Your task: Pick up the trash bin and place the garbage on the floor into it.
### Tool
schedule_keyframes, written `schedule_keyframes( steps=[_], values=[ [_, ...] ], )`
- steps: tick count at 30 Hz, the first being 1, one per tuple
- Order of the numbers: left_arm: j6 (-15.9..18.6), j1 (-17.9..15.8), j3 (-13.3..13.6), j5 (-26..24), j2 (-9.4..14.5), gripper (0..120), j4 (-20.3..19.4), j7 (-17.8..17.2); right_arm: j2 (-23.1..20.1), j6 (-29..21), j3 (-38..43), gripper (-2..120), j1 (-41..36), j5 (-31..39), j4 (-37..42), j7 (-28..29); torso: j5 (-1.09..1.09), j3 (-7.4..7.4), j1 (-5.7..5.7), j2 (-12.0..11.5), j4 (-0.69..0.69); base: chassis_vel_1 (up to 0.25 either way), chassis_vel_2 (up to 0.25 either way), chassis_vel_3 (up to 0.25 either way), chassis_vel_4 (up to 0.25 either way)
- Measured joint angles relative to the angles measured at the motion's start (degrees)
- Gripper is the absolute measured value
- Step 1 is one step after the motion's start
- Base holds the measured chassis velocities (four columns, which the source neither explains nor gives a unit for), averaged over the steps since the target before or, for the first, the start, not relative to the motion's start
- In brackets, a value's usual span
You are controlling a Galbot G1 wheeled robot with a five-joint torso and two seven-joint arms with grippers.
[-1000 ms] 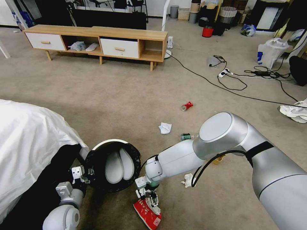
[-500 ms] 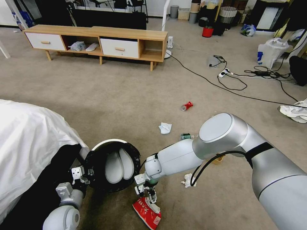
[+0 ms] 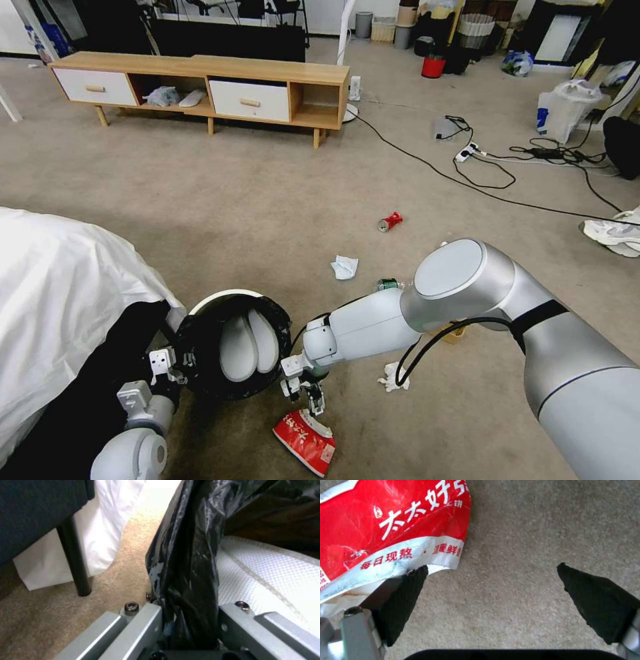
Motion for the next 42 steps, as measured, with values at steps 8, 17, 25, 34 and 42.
schedule_keyframes(
  steps=[8,17,25,34,42],
  values=[
    [0.06,-0.11,-0.09,0.03,0.10,0,0.34,0.03,0.00,0.41,0.09,99,-0.66,-0.37,-0.65,-0.13,0.00,0.00,0.00,0.00,0.00,0.000,0.000,0.000,0.000],
    [0.14,-0.14,-0.40,-0.06,0.01,0,0.44,0.09,0.00,0.26,-0.52,99,-0.70,-0.74,0.60,-0.30,0.00,0.00,0.00,0.00,0.00,0.000,0.000,0.000,0.000],
    [0.02,0.57,-1.05,0.13,-0.33,0,-0.11,0.09,0.00,-0.41,-0.93,100,-0.98,-1.21,2.27,0.36,-0.01,0.00,0.00,0.00,-0.01,0.000,0.000,0.000,0.000],
    [-0.28,1.38,-1.63,0.32,-0.49,0,-1.15,-0.06,0.00,-0.46,-0.79,100,-0.40,-2.68,2.20,0.29,0.00,0.00,0.00,0.00,0.01,0.000,0.000,0.000,0.000],
    [-0.35,1.61,-1.48,0.61,-0.83,0,-1.71,-0.22,0.00,-0.16,-0.59,100,0.05,-3.37,1.83,0.16,0.01,0.00,0.00,0.00,0.00,0.000,0.000,0.000,0.000]
  ],
)
